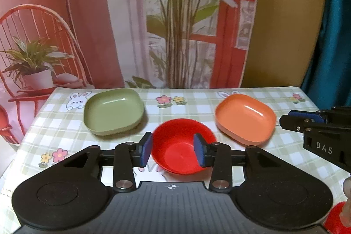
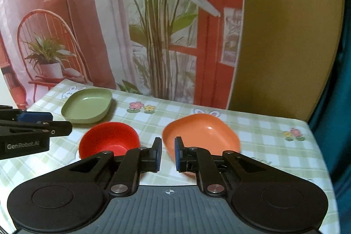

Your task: Organize plates and bowls

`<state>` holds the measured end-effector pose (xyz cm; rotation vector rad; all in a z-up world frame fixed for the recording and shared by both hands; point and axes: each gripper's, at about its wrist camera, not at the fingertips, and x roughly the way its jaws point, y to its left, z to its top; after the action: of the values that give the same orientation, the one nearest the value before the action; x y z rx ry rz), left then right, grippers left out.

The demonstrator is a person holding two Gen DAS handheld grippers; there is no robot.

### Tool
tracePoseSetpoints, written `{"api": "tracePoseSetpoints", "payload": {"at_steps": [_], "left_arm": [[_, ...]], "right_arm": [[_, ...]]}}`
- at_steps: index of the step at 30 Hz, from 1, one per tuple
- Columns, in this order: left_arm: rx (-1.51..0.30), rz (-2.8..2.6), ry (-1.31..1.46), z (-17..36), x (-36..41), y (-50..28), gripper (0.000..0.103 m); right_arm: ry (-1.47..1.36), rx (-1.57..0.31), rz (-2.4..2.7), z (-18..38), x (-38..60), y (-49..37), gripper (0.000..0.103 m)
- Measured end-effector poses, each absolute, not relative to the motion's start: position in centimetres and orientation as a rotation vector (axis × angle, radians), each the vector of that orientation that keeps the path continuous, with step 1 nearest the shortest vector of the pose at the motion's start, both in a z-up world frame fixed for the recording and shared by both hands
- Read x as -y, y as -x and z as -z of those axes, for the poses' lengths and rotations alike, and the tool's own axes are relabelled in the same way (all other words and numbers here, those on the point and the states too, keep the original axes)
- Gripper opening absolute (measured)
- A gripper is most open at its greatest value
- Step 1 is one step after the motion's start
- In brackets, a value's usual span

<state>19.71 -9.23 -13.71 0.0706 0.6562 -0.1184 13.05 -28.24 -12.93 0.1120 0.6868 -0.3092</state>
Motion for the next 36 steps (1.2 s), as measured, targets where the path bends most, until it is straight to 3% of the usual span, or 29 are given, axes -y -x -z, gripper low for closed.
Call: {"api": "tracePoseSetpoints", "payload": {"at_steps": [17, 36], "left_arm": [[-0.659, 0.276, -0.023, 13.7, 13.9, -14.4, 0.053], [-0.826, 0.566, -0.026, 16.3, 19.1, -9.8, 0.056]], "right_arm": [[-0.079, -0.685, 0.379, 11.3, 31.6, -4.4, 0.016], [-0.085, -0.878, 0.419, 14.3, 32.2, 5.1, 0.018]]}}
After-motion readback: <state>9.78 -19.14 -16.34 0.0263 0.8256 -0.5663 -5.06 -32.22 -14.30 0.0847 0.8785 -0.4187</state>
